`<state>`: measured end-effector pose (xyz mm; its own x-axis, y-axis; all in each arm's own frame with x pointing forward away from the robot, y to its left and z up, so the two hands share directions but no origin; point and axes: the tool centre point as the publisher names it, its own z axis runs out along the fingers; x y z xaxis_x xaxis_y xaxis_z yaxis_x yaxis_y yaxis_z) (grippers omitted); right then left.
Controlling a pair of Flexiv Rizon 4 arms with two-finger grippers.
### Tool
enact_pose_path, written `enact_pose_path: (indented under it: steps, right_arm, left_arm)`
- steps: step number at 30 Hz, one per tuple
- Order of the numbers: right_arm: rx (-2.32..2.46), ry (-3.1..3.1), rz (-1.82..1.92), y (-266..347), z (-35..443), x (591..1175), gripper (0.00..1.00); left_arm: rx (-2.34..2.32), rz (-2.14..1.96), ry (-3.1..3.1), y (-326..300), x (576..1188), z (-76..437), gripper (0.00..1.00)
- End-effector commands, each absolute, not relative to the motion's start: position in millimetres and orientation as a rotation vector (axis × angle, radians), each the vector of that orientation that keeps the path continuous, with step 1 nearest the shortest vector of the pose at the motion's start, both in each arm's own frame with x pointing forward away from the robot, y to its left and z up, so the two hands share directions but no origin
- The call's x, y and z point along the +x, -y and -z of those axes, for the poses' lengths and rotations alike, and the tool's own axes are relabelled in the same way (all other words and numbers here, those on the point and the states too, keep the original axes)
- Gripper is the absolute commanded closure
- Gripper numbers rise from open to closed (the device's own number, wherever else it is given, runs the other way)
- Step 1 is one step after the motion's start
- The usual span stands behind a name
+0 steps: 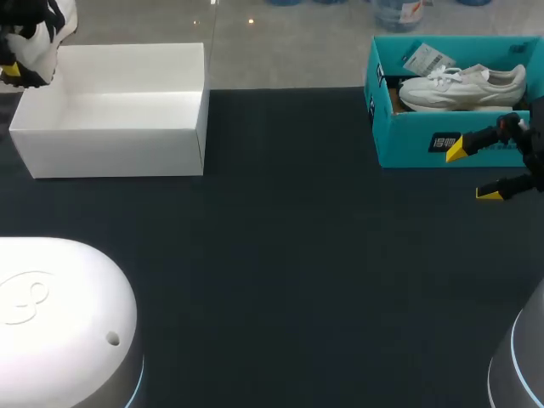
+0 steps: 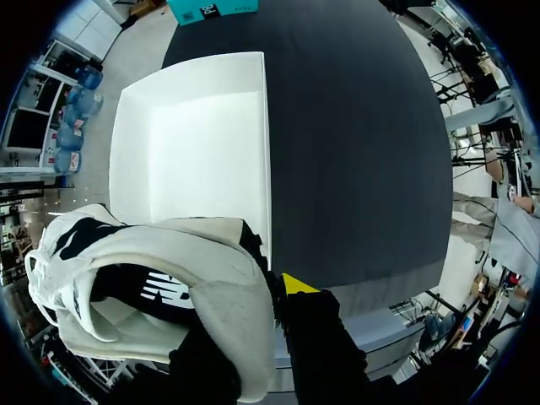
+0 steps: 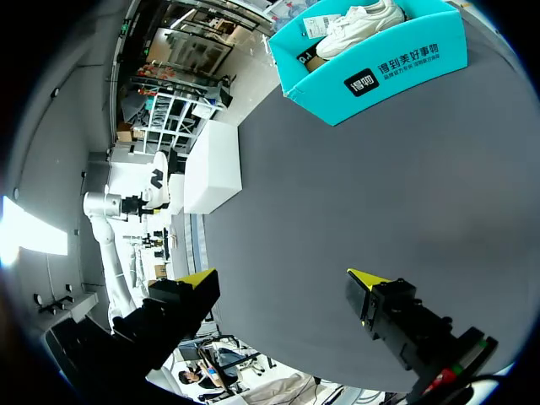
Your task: Take the shoe out of the shoebox, open the shoe tongue, remove and reinsert the insole, then place the shoe into the shoebox
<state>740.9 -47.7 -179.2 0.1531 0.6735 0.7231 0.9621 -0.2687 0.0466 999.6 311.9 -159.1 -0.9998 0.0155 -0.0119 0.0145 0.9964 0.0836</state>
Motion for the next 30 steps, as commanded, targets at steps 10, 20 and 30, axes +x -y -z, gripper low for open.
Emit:
enact_pose_path:
  steps: [10,20,30]
  right_arm:
    - [-2.013,1.556,0.9,47,179,741,0.0]
    - [-2.013,1.556,0.9,47,179,741,0.0]
    - [-2.013,1.556,0.9,47,179,741,0.0]
  left_arm:
    - [1.04,-0.146,-3.094,-318,997,170,1.0]
    - [1.397,-0.151,-2.908,-320,994,168,1.0]
    - [1.397,-0.151,-2.908,-320,994,168,1.0]
